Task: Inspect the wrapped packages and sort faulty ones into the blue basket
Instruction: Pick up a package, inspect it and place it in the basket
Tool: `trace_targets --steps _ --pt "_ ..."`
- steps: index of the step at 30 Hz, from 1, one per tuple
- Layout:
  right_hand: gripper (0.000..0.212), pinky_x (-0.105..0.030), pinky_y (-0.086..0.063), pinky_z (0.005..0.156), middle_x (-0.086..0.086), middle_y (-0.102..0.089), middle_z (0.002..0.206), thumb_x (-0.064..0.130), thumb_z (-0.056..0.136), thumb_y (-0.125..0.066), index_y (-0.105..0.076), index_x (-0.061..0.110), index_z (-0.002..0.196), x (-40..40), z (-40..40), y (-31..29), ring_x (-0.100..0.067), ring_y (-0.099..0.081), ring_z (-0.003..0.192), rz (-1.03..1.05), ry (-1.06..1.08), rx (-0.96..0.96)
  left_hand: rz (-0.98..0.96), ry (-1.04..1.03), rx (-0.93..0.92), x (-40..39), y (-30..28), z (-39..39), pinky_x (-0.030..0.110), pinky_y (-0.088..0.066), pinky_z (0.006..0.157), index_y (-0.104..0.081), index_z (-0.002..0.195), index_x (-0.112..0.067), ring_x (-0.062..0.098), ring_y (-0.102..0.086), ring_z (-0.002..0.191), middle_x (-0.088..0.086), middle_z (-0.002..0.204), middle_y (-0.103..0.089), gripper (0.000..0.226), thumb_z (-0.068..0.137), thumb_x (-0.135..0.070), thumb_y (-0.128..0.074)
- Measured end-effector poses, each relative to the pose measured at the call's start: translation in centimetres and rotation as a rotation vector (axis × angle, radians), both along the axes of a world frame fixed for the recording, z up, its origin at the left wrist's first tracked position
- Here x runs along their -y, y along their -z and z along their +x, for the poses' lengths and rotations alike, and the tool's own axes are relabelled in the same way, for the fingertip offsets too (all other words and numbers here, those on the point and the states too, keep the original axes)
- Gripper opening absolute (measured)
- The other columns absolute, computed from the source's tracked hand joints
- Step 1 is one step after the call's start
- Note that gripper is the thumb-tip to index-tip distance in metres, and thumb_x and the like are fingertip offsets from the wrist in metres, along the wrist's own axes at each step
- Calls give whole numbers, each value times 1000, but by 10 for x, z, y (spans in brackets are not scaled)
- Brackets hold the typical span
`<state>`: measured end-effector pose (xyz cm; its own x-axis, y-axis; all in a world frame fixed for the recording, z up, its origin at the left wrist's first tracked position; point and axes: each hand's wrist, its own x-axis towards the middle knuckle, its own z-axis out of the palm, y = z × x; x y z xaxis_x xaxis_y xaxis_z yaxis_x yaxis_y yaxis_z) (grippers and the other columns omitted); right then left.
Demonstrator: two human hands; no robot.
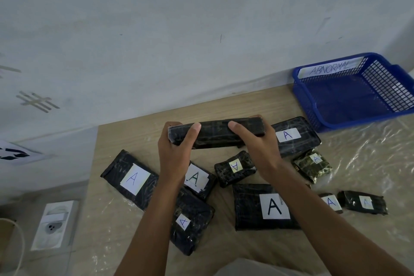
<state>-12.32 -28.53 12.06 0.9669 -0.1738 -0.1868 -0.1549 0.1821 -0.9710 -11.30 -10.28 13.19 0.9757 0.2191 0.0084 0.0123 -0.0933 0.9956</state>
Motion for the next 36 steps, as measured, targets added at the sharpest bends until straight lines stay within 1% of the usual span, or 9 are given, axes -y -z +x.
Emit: trace_targets --steps 4,10,14,19,23,28,31,33,36 --pt "31 -29 -60 78 -19 -72 96 20 91 -79 -61 -3 102 -6 2 -8 -24 -75 89 -62 25 47 -57 -90 -105 4 -2 1 13 -50 62 -54 85 -14 2 -56 62 -1 77 -57 38 76 -28 -88" --pt "86 -51 -46 114 -15 -57 144 83 76 -66 -53 14 126 -2 0 -7 -28 -56 134 -31 -102 -19 -90 -174 -192 3 0 7 25 -56 70 -59 77 -16 15 -66 74 3 80 -65 26 82 -20 -85" --pt "33 -34 -59 88 -6 -65 101 39 99 -64 -56 22 126 4 -5 -2 -14 -69 95 -113 -114 161 -142 -139 -299 2 -3 8 21 -55 72 -70 92 -19 15 -74 91 1 95 -75 24 86 -40 -80" --pt "40 -27 -61 71 -11 -61 108 28 101 -61 -48 22 139 9 -1 3 -8 -72 89 -124 17 164 72 57 -240 -7 -10 6 26 -48 85 -62 103 -28 11 -66 100 0 107 -69 59 73 -79 -65" --pt "36 -23 -59 70 -9 -59 108 30 104 -58 -49 23 138 13 3 -3 0 -66 84 -156 81 159 186 69 -68 -5 -12 1 6 -48 80 -54 135 -31 -13 -63 97 -11 117 -66 51 90 -52 -66" --pt "47 -51 -65 81 -19 -62 108 39 96 -71 -47 33 136 13 -1 -3 -32 -72 97 -161 -52 139 159 25 -48 -8 -6 -2 40 -48 112 -46 143 -51 3 -51 135 -21 147 -50 57 90 -59 -66" --pt "35 -48 -65 81 -9 -66 105 28 96 -73 -54 25 125 11 1 -4 -29 -73 96 -186 1 117 189 57 21 -8 -11 -5 7 -37 107 -44 151 -38 -28 -40 124 -39 140 -42 59 97 -40 -67" --pt "26 -47 -65 80 -3 -68 103 22 97 -72 -57 21 118 10 3 -4 -24 -74 95 -172 46 101 196 81 32 -8 -10 -6 -1 -37 98 -46 149 -32 -29 -42 120 -39 136 -45 60 95 -27 -71" --pt "26 -53 -64 83 -8 -69 105 26 94 -76 -59 25 115 8 5 -3 -24 -74 97 -116 31 74 172 36 26 -8 -8 -5 25 -54 99 -56 136 -29 -9 -60 110 -32 116 -62 49 93 -16 -75"
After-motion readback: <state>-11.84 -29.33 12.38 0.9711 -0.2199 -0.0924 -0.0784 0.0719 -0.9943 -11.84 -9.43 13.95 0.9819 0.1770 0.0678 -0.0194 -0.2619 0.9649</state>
